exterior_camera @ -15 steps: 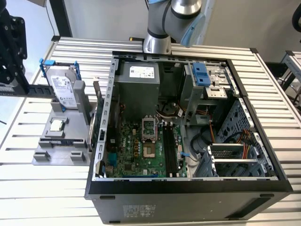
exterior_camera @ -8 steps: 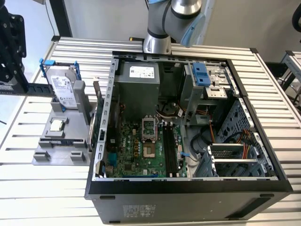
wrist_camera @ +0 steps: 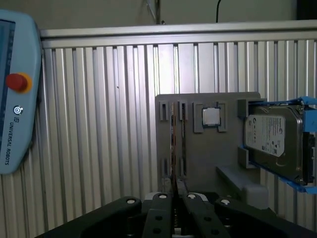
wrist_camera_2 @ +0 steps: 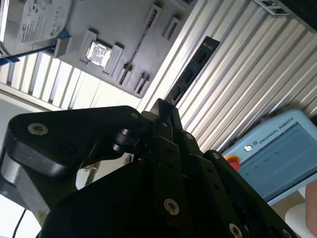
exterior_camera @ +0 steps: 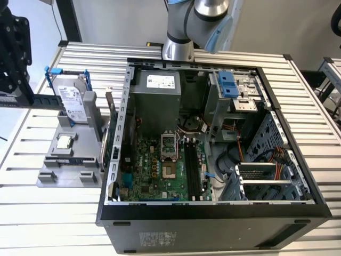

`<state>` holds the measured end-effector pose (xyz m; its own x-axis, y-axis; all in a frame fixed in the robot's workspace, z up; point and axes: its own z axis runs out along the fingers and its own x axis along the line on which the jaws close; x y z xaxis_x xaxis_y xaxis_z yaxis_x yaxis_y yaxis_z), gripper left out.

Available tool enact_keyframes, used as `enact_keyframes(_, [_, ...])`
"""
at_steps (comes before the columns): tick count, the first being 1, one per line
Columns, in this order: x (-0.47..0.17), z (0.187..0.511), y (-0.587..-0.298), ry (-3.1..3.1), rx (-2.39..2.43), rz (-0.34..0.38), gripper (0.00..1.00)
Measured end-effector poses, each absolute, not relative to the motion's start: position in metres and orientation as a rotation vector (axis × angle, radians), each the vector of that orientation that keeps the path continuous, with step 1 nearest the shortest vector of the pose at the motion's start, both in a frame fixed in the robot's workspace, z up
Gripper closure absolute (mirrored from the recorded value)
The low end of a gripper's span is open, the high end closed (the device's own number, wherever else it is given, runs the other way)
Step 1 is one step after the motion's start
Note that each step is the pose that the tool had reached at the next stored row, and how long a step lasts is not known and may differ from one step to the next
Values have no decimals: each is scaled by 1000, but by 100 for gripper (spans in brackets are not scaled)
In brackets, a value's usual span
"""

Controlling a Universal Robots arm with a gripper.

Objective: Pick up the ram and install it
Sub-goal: 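Pick up the ram and move it above insertion slot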

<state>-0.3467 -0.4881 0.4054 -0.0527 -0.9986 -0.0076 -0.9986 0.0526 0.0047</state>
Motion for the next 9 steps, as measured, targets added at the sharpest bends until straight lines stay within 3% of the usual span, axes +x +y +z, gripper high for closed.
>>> enact_keyframes(9, [-332,405,-488,2262,-2177,14,100])
